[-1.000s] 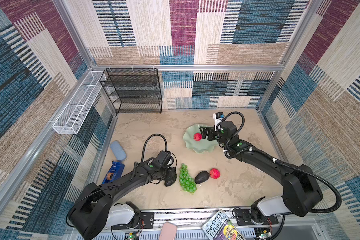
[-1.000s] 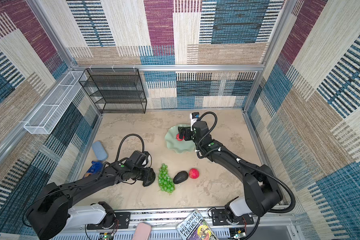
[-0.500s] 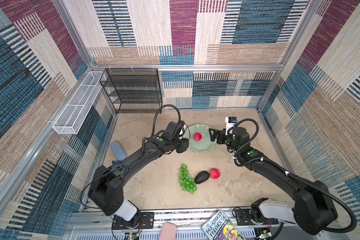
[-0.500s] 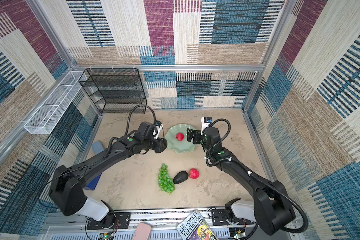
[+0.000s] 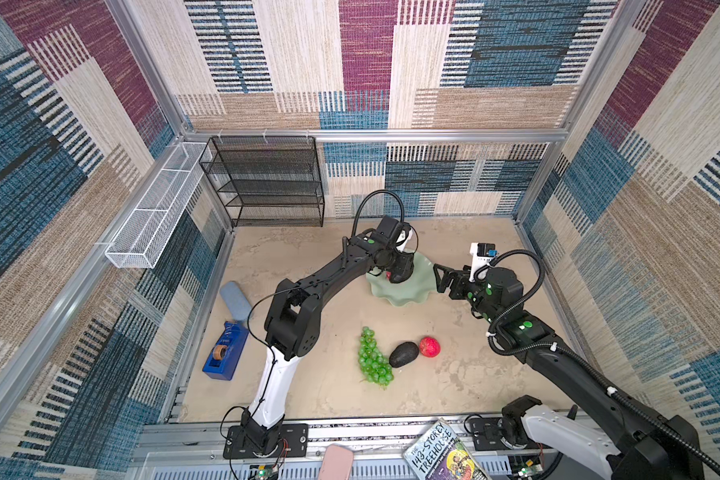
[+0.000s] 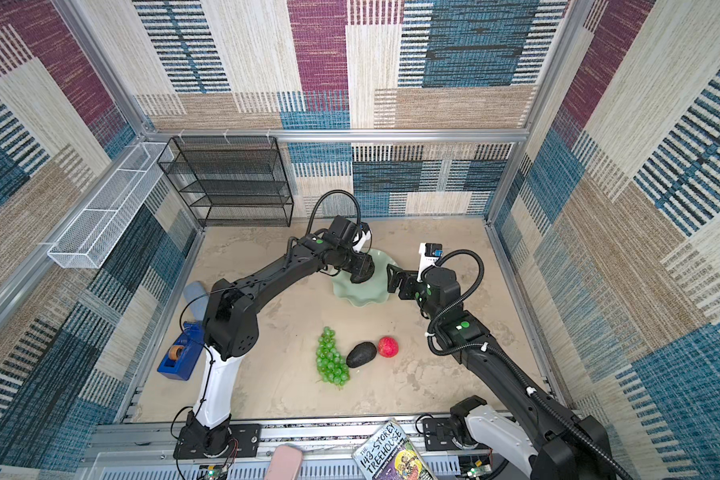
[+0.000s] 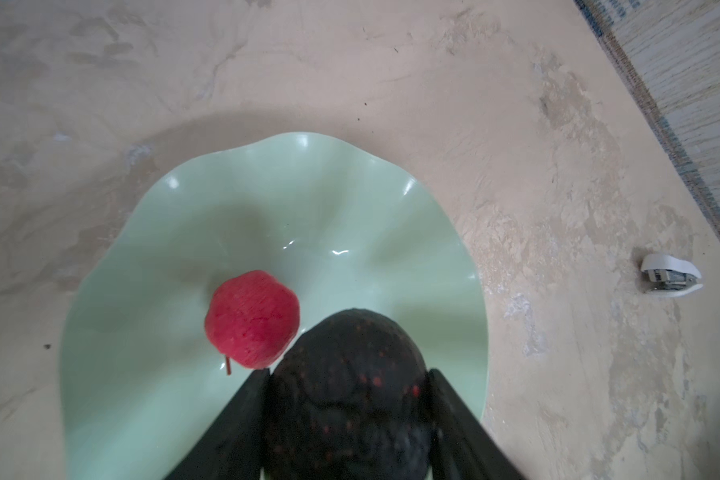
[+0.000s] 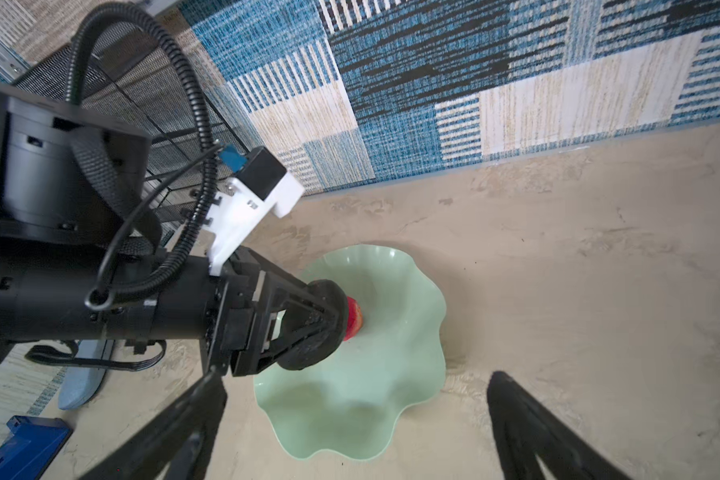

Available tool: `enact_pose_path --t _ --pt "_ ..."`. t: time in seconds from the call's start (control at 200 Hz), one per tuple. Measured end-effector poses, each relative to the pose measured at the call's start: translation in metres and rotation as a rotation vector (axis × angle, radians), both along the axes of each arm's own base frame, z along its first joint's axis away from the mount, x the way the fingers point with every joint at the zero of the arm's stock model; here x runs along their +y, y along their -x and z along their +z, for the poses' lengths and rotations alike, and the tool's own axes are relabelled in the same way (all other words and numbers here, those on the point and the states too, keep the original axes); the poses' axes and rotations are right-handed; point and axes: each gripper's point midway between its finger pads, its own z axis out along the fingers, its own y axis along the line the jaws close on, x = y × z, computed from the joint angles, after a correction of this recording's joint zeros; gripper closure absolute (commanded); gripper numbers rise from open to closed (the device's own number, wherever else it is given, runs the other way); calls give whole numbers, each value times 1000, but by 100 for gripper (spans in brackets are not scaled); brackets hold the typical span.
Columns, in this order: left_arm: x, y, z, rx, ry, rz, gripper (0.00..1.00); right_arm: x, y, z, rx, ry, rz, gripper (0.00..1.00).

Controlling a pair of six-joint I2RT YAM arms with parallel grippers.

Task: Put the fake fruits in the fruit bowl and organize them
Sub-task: 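Place the avocado in the bowl while the right gripper reaches the other red fruit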

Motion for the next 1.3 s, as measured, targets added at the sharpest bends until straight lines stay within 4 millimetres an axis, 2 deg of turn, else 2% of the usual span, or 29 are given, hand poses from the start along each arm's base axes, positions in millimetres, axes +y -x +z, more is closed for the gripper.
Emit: enact_pose_path --t 0.165,0.386,0.541,0.646,0.801,0.947,1.032,1.112,1.217,1.302 --pt "-30 -6 -14 18 5 -35 46 -1 1 -4 18 8 0 1" --pt "-21 -19 -51 48 -86 14 46 -3 6 -8 30 12 0 0" --pt "-17 -18 -66 67 -124 23 36 -4 10 -18 63 25 1 1" --pt "-16 -18 -69 72 -131 24 29 -4 15 -34 113 35 8 3" --pt "-18 -20 -62 62 -118 28 26 1 31 -76 254 49 31 7" --pt "-19 -23 -36 44 -72 49 26 19 60 -105 360 47 88 9" --pt "-18 -23 -6 14 -32 65 26 34 75 -116 404 36 128 10" --pt "-13 -21 26 -27 12 79 26 42 89 -135 466 35 144 12" --pt "9 -13 68 -103 64 124 25 43 104 -157 543 41 129 13" --pt "41 -1 95 -202 109 187 22 44 109 -167 572 36 120 16"
